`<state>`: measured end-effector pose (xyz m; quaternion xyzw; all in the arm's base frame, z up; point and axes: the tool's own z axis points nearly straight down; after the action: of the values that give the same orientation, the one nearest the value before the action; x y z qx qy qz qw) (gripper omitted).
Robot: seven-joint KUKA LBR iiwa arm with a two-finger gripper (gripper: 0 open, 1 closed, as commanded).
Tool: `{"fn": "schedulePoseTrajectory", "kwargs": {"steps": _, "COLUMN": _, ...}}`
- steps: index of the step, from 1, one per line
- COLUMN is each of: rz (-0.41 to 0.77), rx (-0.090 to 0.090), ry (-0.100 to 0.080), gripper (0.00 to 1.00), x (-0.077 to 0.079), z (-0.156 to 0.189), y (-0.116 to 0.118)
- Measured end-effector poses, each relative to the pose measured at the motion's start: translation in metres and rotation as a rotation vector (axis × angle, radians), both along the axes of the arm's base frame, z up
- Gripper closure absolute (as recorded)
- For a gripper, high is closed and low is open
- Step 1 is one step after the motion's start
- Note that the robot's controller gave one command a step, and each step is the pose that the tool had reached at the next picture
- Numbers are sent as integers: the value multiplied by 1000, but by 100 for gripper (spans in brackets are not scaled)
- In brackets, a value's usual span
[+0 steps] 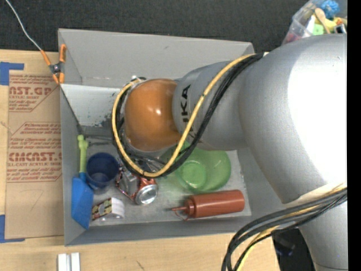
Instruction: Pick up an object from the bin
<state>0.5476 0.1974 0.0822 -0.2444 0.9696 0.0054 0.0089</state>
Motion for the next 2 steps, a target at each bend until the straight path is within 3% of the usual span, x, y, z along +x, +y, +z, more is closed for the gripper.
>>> {"fn": "schedulePoseTrajectory", "kwargs": {"steps": 1, "rz": 21, "rx": -6, "ry": 6, "gripper": 100, "x": 1, "z": 71, "y": 4}}
{"fn": "schedulePoseTrajectory", "kwargs": {"steps": 2, "rz": -25, "rx": 4, "ry": -6, "gripper": 100, "x": 26, "z": 107, "y": 3}}
